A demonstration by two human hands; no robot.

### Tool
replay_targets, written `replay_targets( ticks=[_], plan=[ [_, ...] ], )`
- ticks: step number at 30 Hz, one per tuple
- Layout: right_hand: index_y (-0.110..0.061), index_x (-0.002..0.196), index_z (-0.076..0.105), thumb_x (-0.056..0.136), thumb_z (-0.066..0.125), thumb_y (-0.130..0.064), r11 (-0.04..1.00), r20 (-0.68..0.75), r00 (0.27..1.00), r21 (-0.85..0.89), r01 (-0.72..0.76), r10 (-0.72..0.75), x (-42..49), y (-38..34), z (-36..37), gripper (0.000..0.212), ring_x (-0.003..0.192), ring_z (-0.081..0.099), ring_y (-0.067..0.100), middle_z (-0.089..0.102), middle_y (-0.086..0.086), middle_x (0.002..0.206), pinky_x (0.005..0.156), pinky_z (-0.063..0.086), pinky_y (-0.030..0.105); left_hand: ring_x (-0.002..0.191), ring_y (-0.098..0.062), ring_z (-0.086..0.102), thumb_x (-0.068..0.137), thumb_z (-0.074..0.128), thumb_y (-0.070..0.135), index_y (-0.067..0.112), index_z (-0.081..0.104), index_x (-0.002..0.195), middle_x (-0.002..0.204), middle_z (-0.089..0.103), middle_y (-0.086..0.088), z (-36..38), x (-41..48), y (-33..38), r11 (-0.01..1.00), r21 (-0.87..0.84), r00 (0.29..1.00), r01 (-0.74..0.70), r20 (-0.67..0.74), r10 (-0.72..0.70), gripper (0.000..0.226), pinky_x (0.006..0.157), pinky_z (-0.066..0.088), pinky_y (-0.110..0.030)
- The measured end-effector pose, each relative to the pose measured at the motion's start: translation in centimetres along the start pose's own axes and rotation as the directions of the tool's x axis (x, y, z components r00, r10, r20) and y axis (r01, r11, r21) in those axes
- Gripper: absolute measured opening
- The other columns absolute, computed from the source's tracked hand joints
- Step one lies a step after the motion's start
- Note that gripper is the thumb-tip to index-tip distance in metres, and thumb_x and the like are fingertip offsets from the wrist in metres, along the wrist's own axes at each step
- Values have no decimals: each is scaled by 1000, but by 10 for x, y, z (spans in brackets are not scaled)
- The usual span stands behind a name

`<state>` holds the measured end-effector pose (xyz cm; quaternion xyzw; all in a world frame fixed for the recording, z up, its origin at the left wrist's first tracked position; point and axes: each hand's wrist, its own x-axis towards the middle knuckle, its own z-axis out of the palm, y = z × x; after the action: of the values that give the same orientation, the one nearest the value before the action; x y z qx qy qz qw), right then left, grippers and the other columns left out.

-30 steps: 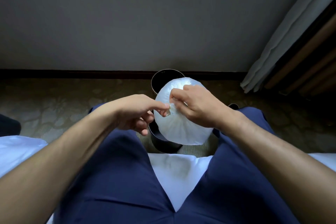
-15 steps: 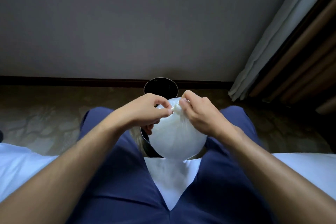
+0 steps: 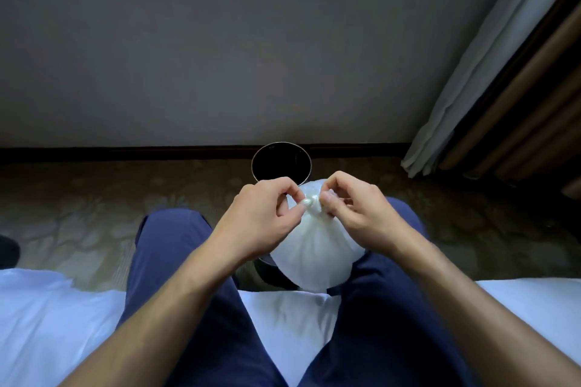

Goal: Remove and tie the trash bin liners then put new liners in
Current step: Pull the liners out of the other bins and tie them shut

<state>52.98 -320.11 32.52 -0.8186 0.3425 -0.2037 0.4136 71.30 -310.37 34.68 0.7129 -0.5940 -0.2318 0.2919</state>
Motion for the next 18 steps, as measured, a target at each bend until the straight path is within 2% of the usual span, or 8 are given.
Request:
replay_targets(
  ticks=[2,4,6,8,13,16,18],
  plan=[
    [-32,92,59,102,56,-26,998,-29,1000,57,-9,10,10,10,4,11,79,66,13,67,-8,83,74,57,42,50,-6,52,92,66,32,31,62,84,52,55,10,4,13,-6,998,-54,1000,26,-2,-26,9,56,42,-24],
    [-30,97,58,101,58,-24,993,-21,999,116,-22,25,24,19,6,7,76,66,16,68,-4,85,72,55,45,49,-12,54,93,64,31,30,62,84,51,55,5,7,31,-13,991,-118,998,62,14,-61,9,59,51,-35],
    [-30,109,58,98,65,-27,987,22,1000,157,-15,11,44,30,7,13,78,67,15,69,-4,87,70,56,37,52,-21,58,93,64,31,30,64,85,52,56,-2,12,54,-22,981,-166,995,101,25,-98,8,63,54,-46],
    [-31,116,60,94,69,-33,991,54,999,133,-4,-3,67,42,9,24,85,69,12,71,-6,92,74,56,28,53,-25,58,93,64,30,29,66,86,54,55,-5,16,79,-33,973,-190,992,129,42,-123,8,64,54,-48],
    [-29,100,62,91,69,-37,999,35,999,27,-38,37,128,66,12,14,79,65,11,65,-12,81,73,57,36,50,-20,53,94,65,28,28,67,87,52,52,-4,13,141,-55,953,-211,972,218,130,-194,7,61,51,-41],
    [-30,96,57,92,67,-31,994,59,992,8,-108,107,158,61,-3,11,70,61,9,58,-14,70,67,54,33,48,-9,49,94,65,24,29,64,94,49,51,3,-4,169,-55,934,-206,945,293,208,-251,6,61,46,-29],
    [-32,94,54,93,66,-31,983,93,979,-19,-183,184,170,52,-20,12,64,57,12,56,-11,65,61,49,32,48,-7,49,92,66,21,30,59,97,50,53,4,-20,181,-51,909,-188,919,373,213,-333,13,63,43,-25]
  ],
)
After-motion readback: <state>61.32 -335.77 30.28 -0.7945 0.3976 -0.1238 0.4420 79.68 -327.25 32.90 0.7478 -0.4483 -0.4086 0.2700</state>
